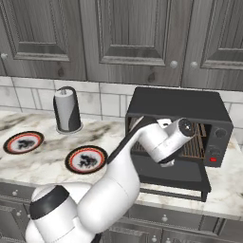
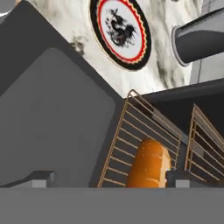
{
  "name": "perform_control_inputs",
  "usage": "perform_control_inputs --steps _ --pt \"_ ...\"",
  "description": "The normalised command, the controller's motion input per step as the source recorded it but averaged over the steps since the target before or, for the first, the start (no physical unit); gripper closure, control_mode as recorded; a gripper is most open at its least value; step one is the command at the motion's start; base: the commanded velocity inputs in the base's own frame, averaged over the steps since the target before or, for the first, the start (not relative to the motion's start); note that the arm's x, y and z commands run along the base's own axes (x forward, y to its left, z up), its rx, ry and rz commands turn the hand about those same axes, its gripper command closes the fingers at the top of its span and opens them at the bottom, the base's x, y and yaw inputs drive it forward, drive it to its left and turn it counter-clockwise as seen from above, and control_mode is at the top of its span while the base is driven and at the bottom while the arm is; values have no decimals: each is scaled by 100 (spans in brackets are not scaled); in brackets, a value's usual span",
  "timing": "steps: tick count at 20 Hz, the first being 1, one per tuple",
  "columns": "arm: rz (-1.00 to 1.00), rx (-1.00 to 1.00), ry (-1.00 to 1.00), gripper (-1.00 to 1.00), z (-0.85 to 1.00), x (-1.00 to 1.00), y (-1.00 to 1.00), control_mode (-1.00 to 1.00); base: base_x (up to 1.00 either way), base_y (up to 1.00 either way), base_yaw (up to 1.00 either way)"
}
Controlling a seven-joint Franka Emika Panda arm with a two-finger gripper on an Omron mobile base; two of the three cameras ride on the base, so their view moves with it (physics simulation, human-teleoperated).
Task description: Open the toaster oven door. Place the hotdog bun on the bottom rack in the toaster oven and place the chicken drumstick on the top rack.
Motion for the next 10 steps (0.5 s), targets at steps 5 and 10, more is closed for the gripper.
perform_control_inputs --steps 5,10 --pt "48 -36 12 -100 -11 -20 0 -100 0 0 0" --pt "32 -32 10 -100 -37 1 0 -100 0 0 0"
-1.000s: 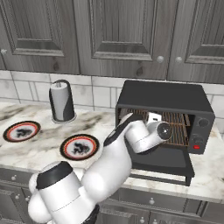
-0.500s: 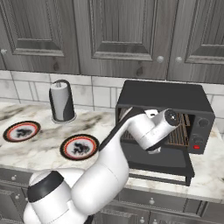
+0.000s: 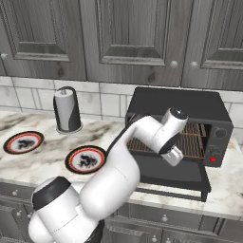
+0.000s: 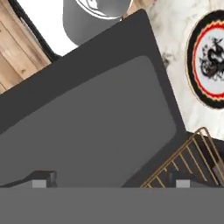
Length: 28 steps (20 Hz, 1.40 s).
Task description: Open the toaster oven door. Place the hotdog bun on the bottom rack in the toaster oven and place the chicken drumstick on the top rack.
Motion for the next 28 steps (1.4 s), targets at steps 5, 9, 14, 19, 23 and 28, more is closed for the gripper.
perform_control_inputs --steps 5,9,14,19,23,28 --pt "15 -25 14 -100 -64 21 0 -100 0 0 0" --pt "13 -20 16 -100 -37 29 0 -100 0 0 0" --pt "9 -10 18 -100 -2 24 -24 -100 0 0 0" --pt "11 -5 13 -100 -6 26 -34 -100 0 0 0" --pt "12 0 -1 -100 -37 19 -16 -100 0 0 0" --pt "8 3 -17 -100 -48 0 0 -100 0 0 0"
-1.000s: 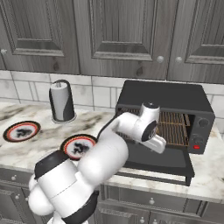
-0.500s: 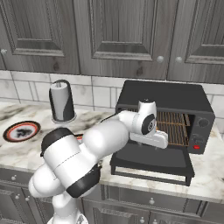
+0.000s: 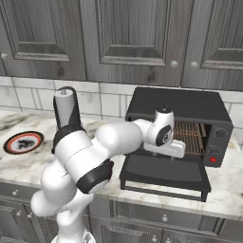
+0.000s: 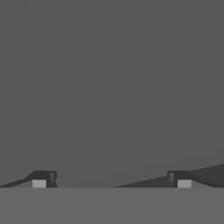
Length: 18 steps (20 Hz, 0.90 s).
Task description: Open the toaster oven door. Place the hotdog bun on the bottom rack in the toaster oven and place the chicken drumstick on the top rack.
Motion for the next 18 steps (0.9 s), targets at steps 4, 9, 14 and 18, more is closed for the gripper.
perform_control_inputs --steps 4,9,14,18 --pt "3 3 -22 -100 -33 0 0 -100 0 0 0" --pt "2 0 -17 -100 -28 6 0 -100 0 0 0" --pt "0 0 -11 -100 3 26 0 -100 0 0 0" --pt "0 0 -5 -100 2 -2 0 -100 0 0 0"
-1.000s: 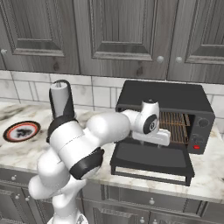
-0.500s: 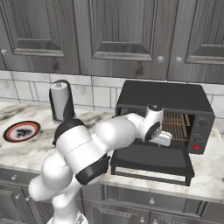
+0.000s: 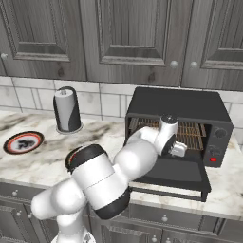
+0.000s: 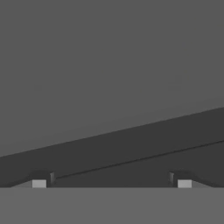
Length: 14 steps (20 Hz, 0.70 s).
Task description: Open the toaster oven door. Place the hotdog bun on the bottom rack in the toaster oven and place the chicken drumstick on the top rack.
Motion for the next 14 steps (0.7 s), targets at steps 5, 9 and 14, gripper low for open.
perform_control_inputs --steps 5,9,14 --pt "0 -1 0 -100 32 -92 7 -100 0 0 0" --pt "2 -2 -1 -100 25 -100 51 -100 0 0 0" --pt "1 -6 -7 -100 43 -99 98 -100 0 0 0"
